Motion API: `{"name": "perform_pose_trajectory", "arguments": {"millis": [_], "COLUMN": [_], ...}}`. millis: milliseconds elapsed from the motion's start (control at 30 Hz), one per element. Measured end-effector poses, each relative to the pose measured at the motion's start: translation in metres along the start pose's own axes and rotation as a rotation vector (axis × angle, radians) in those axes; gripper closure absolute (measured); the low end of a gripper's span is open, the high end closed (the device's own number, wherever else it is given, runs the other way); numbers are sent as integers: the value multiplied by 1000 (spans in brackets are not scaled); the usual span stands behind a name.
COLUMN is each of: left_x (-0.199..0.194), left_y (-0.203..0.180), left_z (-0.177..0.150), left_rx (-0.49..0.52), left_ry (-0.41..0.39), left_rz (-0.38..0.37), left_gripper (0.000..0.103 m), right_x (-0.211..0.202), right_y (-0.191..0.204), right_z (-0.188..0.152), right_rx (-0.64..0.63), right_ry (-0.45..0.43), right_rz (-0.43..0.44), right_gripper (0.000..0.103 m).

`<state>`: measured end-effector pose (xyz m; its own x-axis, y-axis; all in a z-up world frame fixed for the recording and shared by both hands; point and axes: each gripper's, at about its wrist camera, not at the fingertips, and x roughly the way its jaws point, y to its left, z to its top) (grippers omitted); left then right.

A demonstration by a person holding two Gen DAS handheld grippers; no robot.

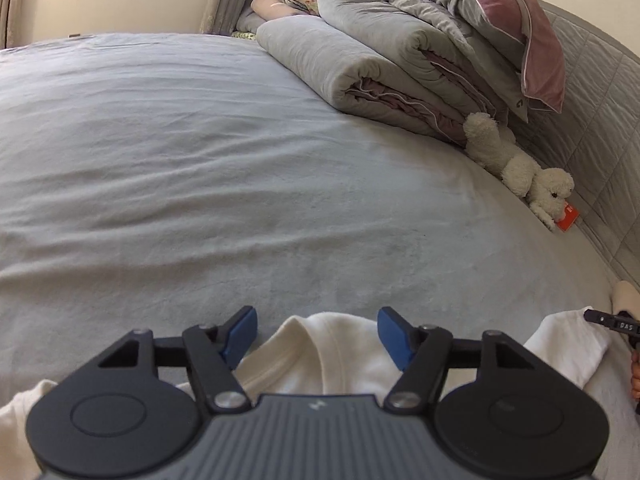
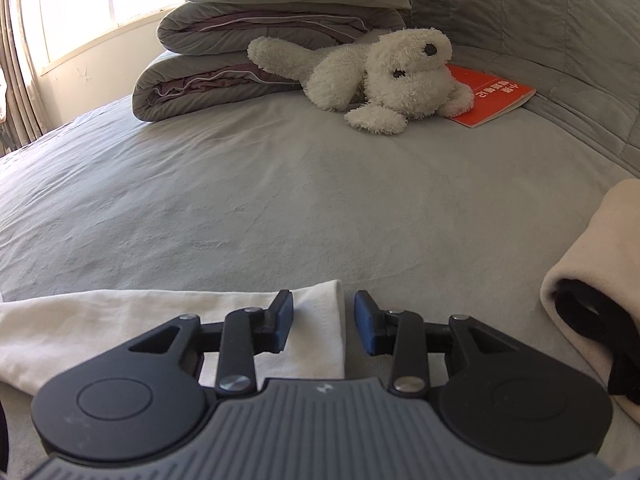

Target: Fold clothes

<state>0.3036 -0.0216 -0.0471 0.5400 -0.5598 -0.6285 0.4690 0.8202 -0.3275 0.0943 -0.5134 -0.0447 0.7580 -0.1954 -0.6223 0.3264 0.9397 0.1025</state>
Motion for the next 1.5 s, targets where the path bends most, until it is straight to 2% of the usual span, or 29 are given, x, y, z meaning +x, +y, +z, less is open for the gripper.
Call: {"name": "perform_pose_trajectory", "arguments": {"millis": [33, 67, 100, 133, 200, 267, 433, 467, 600, 800, 833, 900, 933, 967, 1033, 1100, 1167, 1300, 1367, 1433, 1500], "left_x": [1, 2, 2, 3, 0, -8, -26, -25, -6, 13, 13, 10, 6, 2, -6, -7, 0, 21, 32, 40, 46], "left_y": [-2, -5, -7, -9, -14, -19, -27, -28, -32, -39, -41, -45, -47, -50, -59, -70, -80, -94, -96, -94, -93], "left_z": [-1, -3, -5, -8, -14, -20, -30, -31, -30, -25, -25, -23, -23, -23, -22, -18, -10, 1, 4, 6, 7], "left_rx": [9, 20, 25, 28, 36, 38, 39, 40, 66, 126, 135, 144, 136, 130, 136, 174, 215, 327, 358, 367, 365], "left_ry": [1, 0, 3, 5, -30, -98, -291, -302, -252, -153, -146, -145, -155, -172, -204, -204, -157, -45, 11, 48, 86], "left_rz": [-1, 18, 38, 57, 84, 117, 186, 197, 239, 310, 315, 323, 324, 313, 280, 230, 139, 4, -49, -87, -115], "left_gripper": [49, 68, 80, 90, 94, 95, 95, 95, 95, 92, 89, 74, 54, 47, 47, 47, 46, 44, 44, 44, 44], "right_x": [2, 3, 1, -2, -8, -13, -25, -25, -11, 22, 23, 20, 18, 15, 3, -9, -15, -7, 2, 12, 25], "right_y": [0, 0, 2, 3, 7, 10, 18, 18, 18, 16, 17, 20, 22, 25, 34, 46, 61, 101, 119, 134, 136], "right_z": [-1, -2, -1, -1, 0, 1, 5, 9, 20, 10, 9, 10, 12, 14, 16, 19, 23, 34, 39, 43, 47], "right_rx": [0, 1, -7, -16, -34, -51, -99, -112, -147, -154, -155, -160, -165, -170, -188, -206, -220, -296, -387, -510, -533], "right_ry": [-5, -10, -28, -47, -84, -122, -212, -226, -222, -81, -73, -57, -48, -39, -55, -80, -83, -34, -13, -1, 54], "right_rz": [6, 12, 6, 0, -14, -27, -65, -77, -113, -152, -159, -174, -182, -190, -173, -120, -26, 280, 381, 403, 438], "right_gripper": [64, 63, 66, 77, 92, 94, 95, 95, 96, 96, 95, 92, 87, 84, 74, 70, 69, 63, 58, 55, 55]}}
